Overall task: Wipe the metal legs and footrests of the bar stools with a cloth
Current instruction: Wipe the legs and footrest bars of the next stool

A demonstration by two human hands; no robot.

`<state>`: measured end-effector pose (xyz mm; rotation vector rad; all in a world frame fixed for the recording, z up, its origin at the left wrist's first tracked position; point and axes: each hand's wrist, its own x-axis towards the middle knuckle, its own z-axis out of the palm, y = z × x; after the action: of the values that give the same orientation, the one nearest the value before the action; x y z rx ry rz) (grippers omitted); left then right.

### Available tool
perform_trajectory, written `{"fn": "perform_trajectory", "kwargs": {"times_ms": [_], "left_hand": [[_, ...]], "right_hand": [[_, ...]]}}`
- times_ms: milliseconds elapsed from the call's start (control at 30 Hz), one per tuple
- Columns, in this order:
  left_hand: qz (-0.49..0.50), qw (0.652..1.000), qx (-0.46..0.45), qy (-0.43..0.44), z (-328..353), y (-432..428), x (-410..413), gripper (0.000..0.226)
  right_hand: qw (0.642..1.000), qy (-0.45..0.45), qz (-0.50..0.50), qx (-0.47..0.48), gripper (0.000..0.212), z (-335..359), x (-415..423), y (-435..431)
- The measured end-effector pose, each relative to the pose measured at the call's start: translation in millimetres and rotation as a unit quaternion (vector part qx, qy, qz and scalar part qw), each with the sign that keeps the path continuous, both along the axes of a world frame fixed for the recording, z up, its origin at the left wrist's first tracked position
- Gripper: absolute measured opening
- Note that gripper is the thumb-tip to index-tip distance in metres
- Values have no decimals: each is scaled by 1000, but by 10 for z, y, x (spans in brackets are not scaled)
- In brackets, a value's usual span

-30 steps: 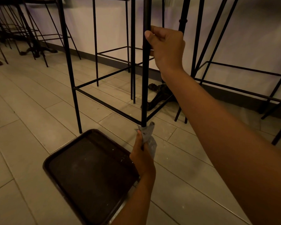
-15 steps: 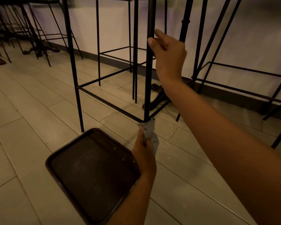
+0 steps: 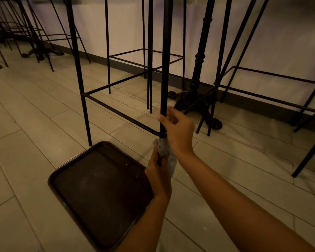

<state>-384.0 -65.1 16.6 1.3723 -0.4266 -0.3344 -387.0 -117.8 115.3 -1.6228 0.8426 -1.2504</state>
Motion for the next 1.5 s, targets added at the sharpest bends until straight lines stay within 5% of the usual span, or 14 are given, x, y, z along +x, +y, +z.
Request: {"fn": "perform_trajectory", "kwargs": {"times_ms": [233, 933, 1200, 1500], "left_hand": [[8, 999, -25, -48, -14, -11, -21, 36], [-10, 999, 16, -27, -359, 19, 48, 35], [48, 993, 53, -89, -228, -40, 36, 35], [16, 999, 35, 22, -484, 33, 28, 18]], "right_hand": [[999, 8, -3, -32, 23, -220, 26, 35], [999, -5, -8, -52, 30, -305, 27, 14], [999, -22, -13, -48, 34, -348, 33, 24], [999, -31, -5, -44, 35, -385, 28, 15]]}}
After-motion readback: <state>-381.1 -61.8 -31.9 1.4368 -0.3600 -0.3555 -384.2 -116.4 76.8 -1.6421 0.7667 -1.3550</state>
